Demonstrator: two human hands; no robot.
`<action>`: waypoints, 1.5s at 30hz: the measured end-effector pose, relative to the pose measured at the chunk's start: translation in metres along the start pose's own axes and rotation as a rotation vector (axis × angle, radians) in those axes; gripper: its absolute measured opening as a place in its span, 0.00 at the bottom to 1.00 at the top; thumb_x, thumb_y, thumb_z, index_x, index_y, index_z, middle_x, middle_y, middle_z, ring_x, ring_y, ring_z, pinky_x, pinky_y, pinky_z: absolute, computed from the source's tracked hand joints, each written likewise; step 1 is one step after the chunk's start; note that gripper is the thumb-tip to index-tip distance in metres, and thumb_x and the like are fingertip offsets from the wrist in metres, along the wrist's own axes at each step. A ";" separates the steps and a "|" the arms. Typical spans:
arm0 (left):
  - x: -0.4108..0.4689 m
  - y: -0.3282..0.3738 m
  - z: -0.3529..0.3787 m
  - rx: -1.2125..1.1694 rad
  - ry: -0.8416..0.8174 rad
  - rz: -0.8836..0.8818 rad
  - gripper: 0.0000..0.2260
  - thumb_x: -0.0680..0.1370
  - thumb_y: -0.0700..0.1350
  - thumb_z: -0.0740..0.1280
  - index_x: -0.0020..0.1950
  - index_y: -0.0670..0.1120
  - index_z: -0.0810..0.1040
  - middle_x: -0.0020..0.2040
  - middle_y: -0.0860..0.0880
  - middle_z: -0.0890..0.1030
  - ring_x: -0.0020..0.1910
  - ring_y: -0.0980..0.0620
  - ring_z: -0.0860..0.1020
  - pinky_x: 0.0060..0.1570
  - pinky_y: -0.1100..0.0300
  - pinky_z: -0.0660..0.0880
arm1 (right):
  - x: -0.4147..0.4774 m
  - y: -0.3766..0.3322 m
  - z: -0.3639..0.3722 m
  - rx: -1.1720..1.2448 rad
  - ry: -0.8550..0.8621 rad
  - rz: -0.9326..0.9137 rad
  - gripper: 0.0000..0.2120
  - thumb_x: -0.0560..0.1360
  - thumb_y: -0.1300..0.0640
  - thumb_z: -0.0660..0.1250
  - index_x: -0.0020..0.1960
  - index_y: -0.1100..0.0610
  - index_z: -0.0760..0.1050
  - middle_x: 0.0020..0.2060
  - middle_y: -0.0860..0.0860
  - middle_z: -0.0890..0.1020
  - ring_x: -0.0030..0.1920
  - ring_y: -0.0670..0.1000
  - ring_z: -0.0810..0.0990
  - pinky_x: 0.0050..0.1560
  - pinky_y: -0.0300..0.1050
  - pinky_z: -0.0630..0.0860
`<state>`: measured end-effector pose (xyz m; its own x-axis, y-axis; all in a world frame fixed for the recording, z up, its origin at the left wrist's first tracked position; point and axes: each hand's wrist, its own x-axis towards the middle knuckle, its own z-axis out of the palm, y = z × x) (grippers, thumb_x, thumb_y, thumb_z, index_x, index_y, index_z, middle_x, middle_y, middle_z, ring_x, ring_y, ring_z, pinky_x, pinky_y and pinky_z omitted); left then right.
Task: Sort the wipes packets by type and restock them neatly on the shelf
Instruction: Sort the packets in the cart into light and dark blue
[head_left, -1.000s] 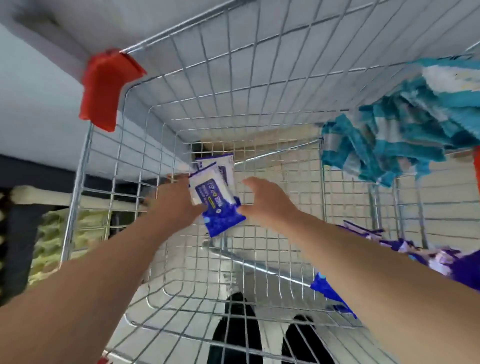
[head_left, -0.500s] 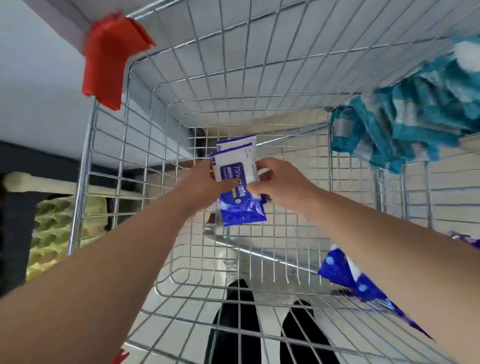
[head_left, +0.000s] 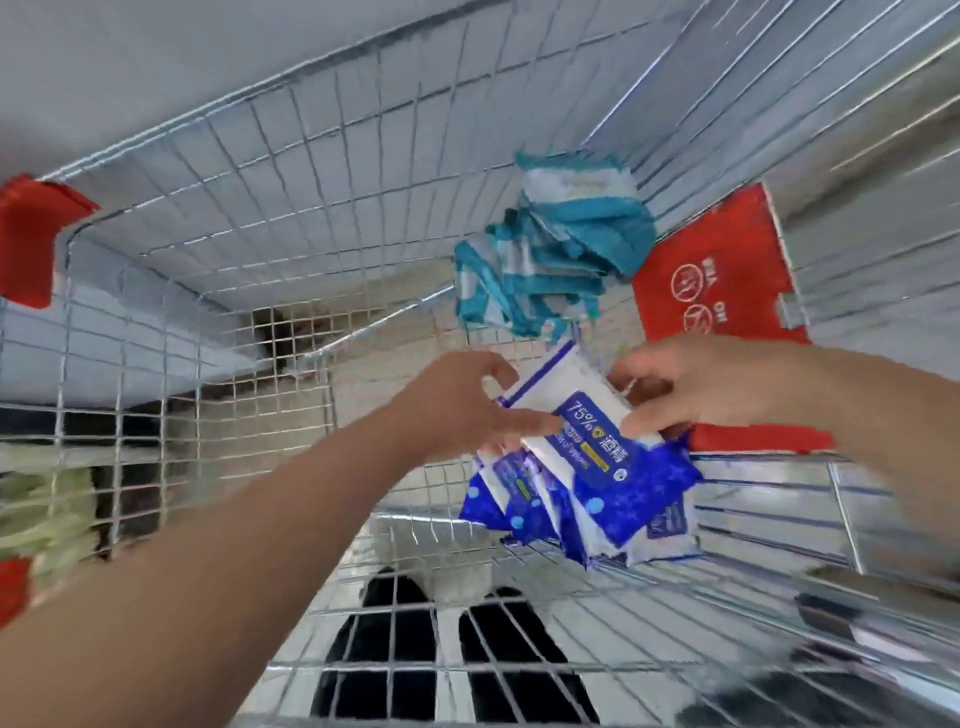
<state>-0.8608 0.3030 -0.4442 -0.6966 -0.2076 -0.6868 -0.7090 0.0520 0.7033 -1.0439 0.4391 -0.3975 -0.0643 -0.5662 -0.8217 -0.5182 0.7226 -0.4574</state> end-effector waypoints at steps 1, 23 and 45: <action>0.003 0.006 0.014 0.030 -0.039 -0.003 0.23 0.66 0.56 0.77 0.54 0.46 0.75 0.34 0.46 0.84 0.27 0.55 0.81 0.27 0.64 0.74 | -0.006 0.010 0.000 -0.124 0.001 0.012 0.12 0.71 0.56 0.73 0.53 0.54 0.78 0.43 0.50 0.83 0.46 0.54 0.82 0.51 0.47 0.77; 0.040 0.047 0.014 1.074 0.465 0.232 0.18 0.80 0.58 0.55 0.65 0.51 0.73 0.59 0.51 0.77 0.57 0.48 0.75 0.54 0.52 0.74 | 0.010 0.031 -0.008 -0.600 0.689 -0.152 0.20 0.77 0.49 0.60 0.66 0.56 0.69 0.60 0.52 0.76 0.59 0.54 0.75 0.55 0.51 0.75; 0.142 0.080 -0.047 -0.297 0.655 0.078 0.06 0.77 0.42 0.68 0.51 0.42 0.73 0.51 0.44 0.80 0.44 0.44 0.83 0.39 0.48 0.82 | 0.092 0.029 -0.075 0.021 0.861 -0.175 0.21 0.78 0.61 0.61 0.71 0.59 0.66 0.66 0.56 0.72 0.66 0.54 0.69 0.62 0.38 0.62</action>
<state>-1.0117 0.2319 -0.4767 -0.4689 -0.7615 -0.4475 -0.5352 -0.1581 0.8298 -1.1292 0.3777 -0.4610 -0.6112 -0.7655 -0.2012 -0.5655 0.6002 -0.5657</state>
